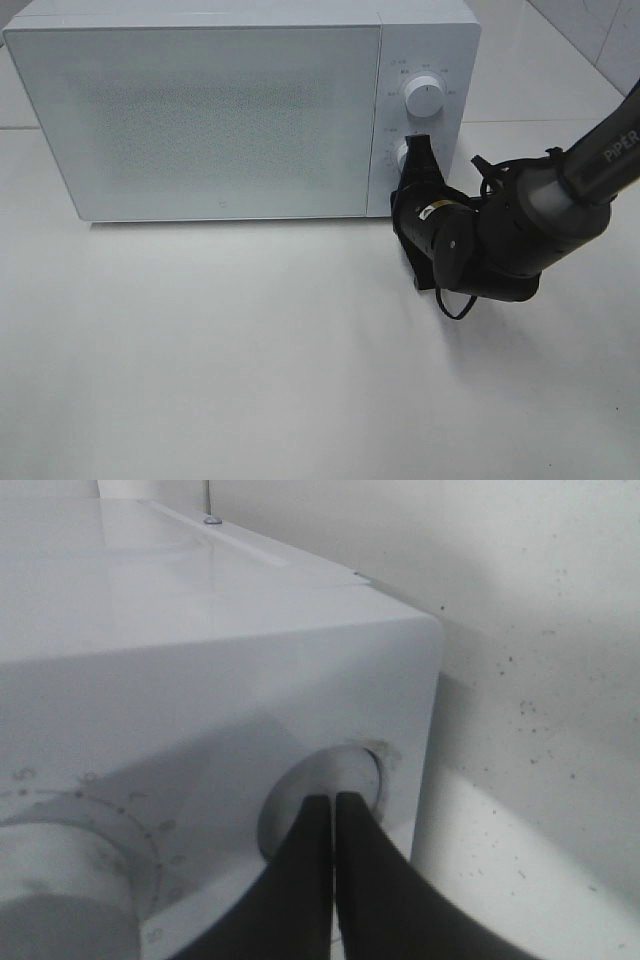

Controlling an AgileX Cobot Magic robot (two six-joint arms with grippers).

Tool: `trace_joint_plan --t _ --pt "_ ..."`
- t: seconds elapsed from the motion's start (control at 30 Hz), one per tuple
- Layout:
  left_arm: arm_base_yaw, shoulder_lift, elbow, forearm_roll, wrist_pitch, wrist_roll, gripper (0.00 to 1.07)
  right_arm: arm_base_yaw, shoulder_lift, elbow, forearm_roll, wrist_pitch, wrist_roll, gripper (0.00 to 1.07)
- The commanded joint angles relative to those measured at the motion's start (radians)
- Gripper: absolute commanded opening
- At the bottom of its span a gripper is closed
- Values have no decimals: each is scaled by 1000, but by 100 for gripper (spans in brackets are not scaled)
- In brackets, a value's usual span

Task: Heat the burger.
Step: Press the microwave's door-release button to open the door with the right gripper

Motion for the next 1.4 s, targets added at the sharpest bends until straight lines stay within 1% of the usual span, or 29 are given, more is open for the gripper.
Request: trace_joint_plan --t 0.03,0.47,0.73,0.9,1.13,1.3,1.37,1.4 --pt "1 -8 4 -1 0 -8 84 -9 -25 28 -29 -20 41 0" --pt "1 -8 4 -1 0 -8 84 -9 -25 35 -22 -81 53 1" --pt "1 -8 4 -1 0 -8 84 -9 -25 28 25 -80 49 0" --pt "1 -8 4 -1 0 -8 84 -9 0 -24 31 -80 42 0" --pt "1 -8 4 -1 0 -8 84 -9 4 -40 76 -144 -5 0" --pt "1 -8 4 -1 0 -8 84 -9 6 -73 79 -168 -12 0" --pt "1 -8 4 -1 0 -8 84 -9 6 -88 79 -248 -19 0" --pt "1 -8 4 -1 0 -8 84 -9 6 -88 79 -248 -19 0"
